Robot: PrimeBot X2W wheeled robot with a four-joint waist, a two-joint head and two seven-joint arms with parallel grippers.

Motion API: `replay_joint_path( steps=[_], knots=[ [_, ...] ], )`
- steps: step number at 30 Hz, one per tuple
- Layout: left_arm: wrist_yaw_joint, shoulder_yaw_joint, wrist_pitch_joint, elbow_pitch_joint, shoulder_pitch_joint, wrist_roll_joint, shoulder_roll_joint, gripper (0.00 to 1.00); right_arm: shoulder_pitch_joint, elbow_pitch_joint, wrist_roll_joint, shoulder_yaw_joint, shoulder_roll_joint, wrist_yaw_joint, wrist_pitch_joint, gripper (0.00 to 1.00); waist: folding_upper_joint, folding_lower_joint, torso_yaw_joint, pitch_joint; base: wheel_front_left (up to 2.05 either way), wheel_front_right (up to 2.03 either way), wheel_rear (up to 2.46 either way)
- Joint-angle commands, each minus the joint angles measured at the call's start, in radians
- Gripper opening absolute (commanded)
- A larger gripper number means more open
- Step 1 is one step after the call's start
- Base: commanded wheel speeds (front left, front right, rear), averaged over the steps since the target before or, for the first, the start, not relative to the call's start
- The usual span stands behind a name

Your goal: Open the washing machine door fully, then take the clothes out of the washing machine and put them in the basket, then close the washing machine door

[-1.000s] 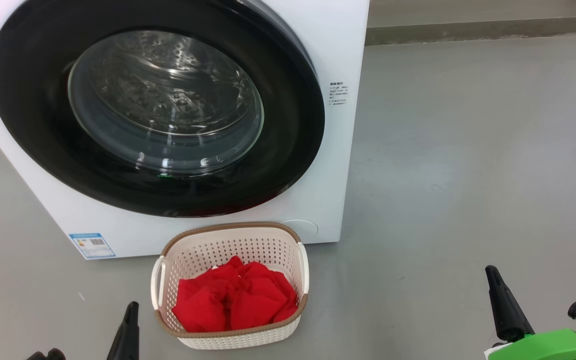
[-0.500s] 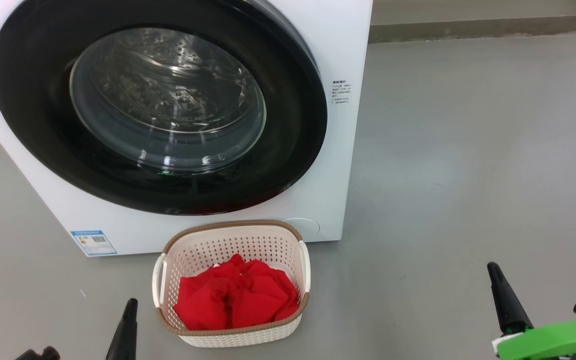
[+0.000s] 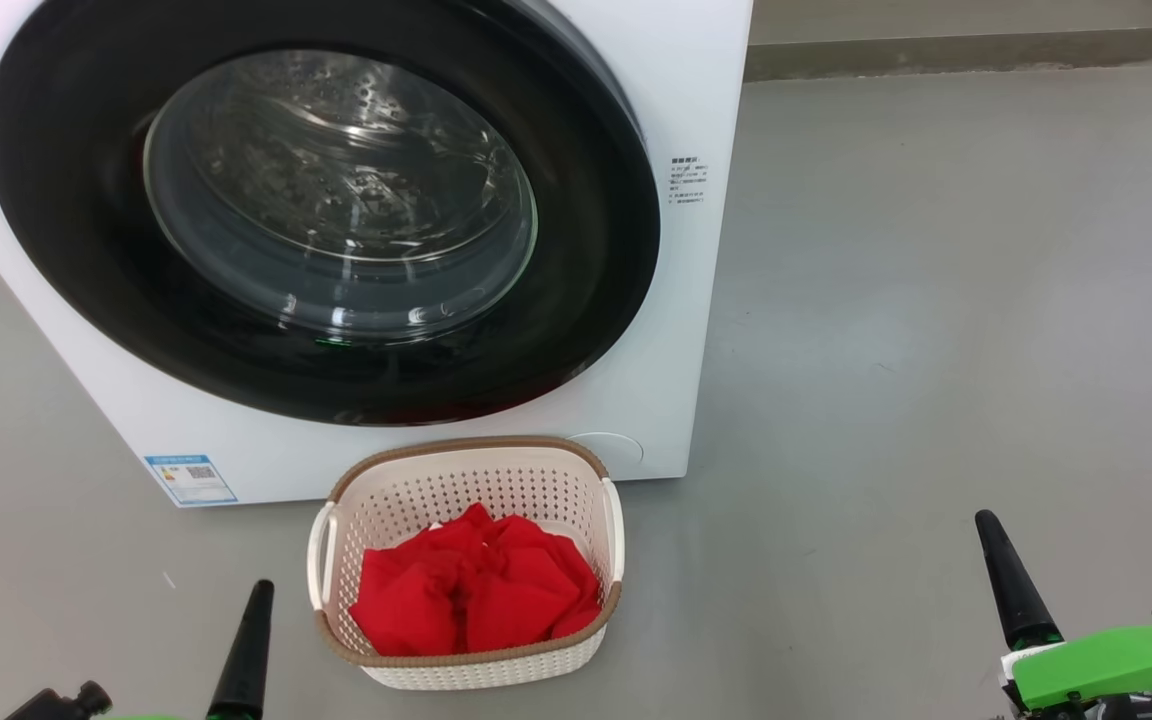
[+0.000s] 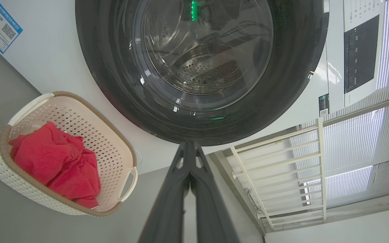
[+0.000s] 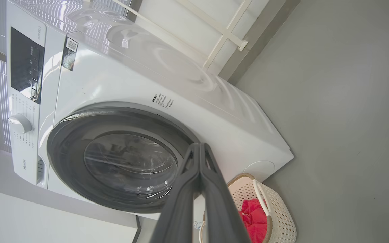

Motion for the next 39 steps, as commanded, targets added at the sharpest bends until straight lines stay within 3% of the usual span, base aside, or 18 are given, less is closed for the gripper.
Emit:
replay_joint_path(
  steps=[1, 39],
  knots=[
    [-0.014, 0.031, 0.006, -0.018, -0.048, -0.024, 0.008, 0.0, -0.058, -0.021, 0.03, 0.004, -0.015, 0.0, 0.005, 0.0, 0.0, -0.0001, 0.0, 0.0, 0.0, 0.0, 0.0],
    [-0.041, 0.07, 0.108, 0.033, -0.109, -0.406, 0.011, 0.0, -0.135, 0.028, 0.431, -0.022, -0.02, -0.001, 0.113, 0.0, 0.0, -0.0001, 0.015, 0.013, 0.0, 0.0, 0.0]
  ],
)
